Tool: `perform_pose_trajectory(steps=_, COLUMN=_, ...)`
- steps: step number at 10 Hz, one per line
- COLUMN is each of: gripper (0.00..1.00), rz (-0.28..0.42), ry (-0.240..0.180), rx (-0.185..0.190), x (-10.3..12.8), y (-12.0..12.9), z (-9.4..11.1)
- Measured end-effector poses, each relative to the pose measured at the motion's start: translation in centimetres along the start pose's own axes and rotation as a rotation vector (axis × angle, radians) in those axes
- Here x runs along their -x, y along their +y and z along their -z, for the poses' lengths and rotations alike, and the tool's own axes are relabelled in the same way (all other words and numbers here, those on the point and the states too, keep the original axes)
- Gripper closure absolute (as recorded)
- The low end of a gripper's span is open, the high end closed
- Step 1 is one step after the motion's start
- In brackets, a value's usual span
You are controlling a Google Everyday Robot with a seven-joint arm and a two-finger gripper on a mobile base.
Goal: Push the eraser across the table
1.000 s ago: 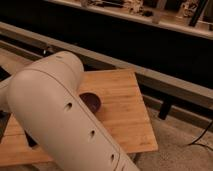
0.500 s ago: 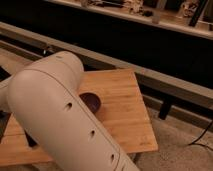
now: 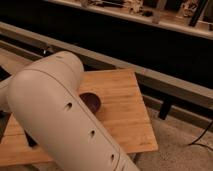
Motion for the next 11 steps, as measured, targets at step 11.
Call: perform_pose_trajectory(steps=11, gripper=1.00, rz=0.022, ry=-0.006, rx=0.082, x=1.9, y=6.1, z=-6.7)
